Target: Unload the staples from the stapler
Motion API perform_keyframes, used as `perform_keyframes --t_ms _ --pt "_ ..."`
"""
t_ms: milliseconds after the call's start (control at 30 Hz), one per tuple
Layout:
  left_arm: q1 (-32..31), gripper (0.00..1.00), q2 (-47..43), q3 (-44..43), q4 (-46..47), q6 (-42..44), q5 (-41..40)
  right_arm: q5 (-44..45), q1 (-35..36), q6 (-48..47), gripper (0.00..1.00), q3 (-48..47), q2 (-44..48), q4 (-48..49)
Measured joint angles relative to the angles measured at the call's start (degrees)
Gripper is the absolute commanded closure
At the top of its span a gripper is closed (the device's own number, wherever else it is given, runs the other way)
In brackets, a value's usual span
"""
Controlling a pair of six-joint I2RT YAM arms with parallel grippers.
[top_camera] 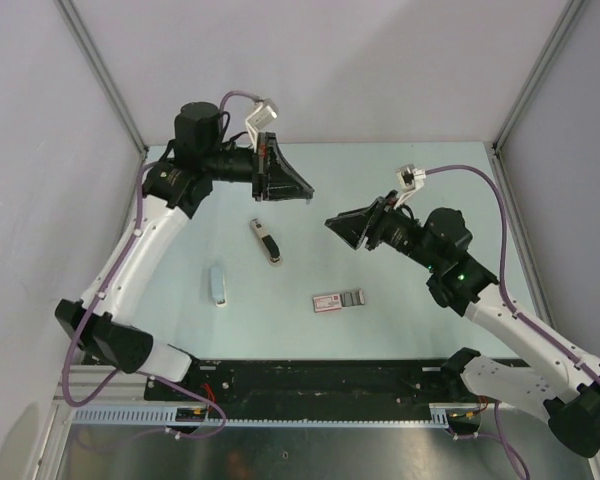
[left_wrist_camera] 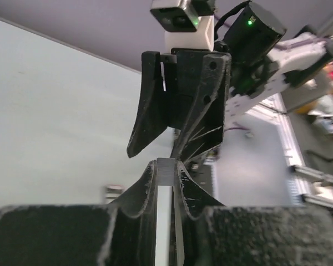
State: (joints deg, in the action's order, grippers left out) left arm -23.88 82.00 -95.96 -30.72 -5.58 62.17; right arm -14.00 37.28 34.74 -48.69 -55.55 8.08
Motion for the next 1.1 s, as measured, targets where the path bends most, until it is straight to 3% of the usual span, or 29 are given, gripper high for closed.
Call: perform_keyframes --t_ms 167,300,633,867,1100 --pt "-0.15 0.86 2.01 1.49 8.61 -15.23 7.08 -7.02 0.00 2.75 0.43 -0.02 0.17 11.04" --pt "-0.96 0.87 1.95 1.55 14.12 -22.58 9.03 -9.77 0.09 4.72 0.45 -0.09 0.59 17.57" --pt "-2.62 0.88 0.96 11.15 33.18 -39.63 10.23 -11.45 1.18 7.45 0.48 -0.22 0.28 25.05" --pt "-2.62 0.88 0.83 13.07 41.29 -46.36 10.08 -11.61 1.64 8.31 0.50 -0.33 -1.18 26.05" --pt "-2.64 0.87 0.61 13.09 43.60 -47.93 10.05 -11.56 1.66 8.28 0.51 -0.37 -1.64 25.68"
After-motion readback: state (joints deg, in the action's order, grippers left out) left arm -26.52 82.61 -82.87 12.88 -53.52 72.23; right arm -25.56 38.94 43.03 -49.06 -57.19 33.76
